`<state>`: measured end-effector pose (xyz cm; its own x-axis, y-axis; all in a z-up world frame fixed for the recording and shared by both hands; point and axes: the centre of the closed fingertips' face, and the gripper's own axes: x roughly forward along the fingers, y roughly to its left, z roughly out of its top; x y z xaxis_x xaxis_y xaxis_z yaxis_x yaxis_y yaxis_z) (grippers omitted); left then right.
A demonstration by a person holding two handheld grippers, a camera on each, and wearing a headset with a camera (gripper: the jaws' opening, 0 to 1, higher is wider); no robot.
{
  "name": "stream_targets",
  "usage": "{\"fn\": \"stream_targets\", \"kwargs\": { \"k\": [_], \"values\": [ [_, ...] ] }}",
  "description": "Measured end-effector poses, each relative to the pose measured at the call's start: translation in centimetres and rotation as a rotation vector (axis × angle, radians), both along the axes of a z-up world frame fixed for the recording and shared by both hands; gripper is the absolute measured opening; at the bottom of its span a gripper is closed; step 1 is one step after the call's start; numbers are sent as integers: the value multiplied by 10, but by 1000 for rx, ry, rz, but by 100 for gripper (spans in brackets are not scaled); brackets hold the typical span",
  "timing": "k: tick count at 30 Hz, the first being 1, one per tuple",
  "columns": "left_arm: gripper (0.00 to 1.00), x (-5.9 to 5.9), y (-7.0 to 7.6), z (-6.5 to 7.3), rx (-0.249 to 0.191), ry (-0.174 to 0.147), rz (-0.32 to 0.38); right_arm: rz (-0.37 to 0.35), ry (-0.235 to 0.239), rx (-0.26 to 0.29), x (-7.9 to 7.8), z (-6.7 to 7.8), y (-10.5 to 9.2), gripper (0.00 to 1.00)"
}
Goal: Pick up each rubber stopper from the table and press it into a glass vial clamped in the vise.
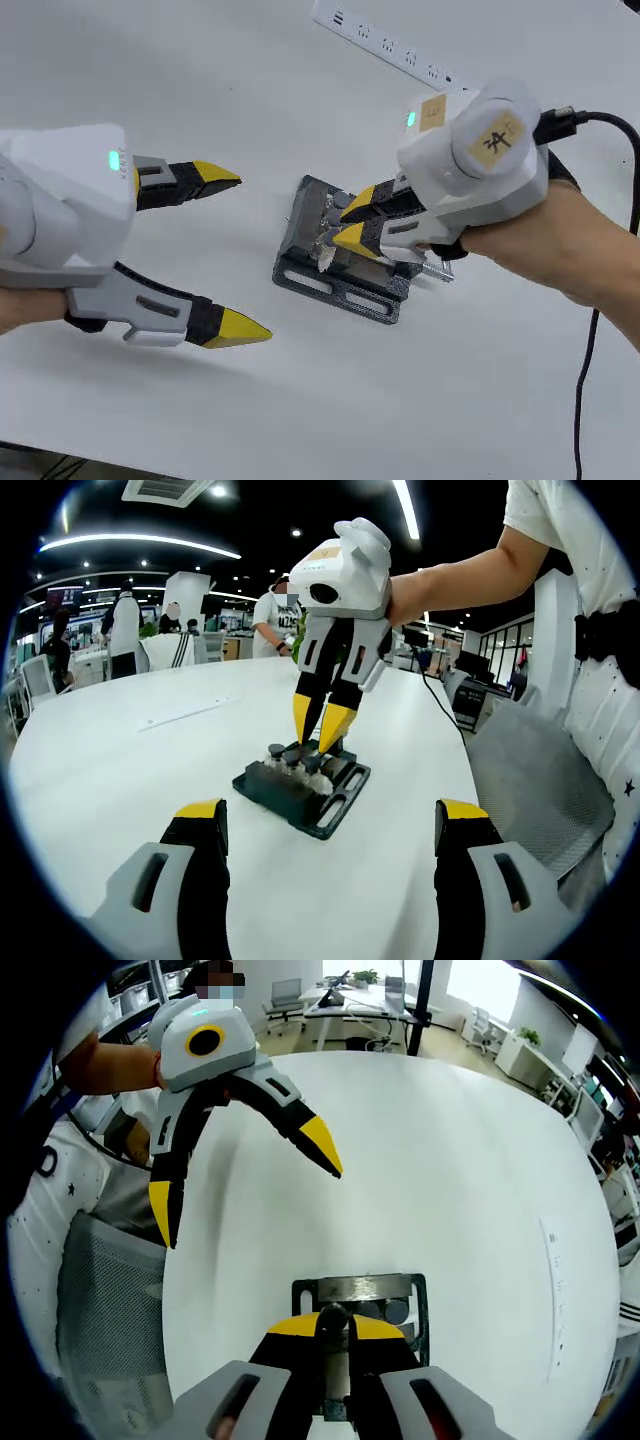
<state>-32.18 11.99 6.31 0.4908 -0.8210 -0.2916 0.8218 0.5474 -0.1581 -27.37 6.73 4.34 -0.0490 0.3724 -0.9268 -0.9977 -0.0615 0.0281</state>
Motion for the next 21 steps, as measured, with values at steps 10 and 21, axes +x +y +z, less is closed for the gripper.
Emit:
{"fn": "stream_targets", "kwargs": {
  "k": [10,21],
  "values": [
    [84,-1,0,-1,2,5,-5,1,15,-4,-3,-8,-1,1],
    [82,-2,1,-1,0,10,-6,1,23,-10,-2,-14,-1,1]
  ]
}}
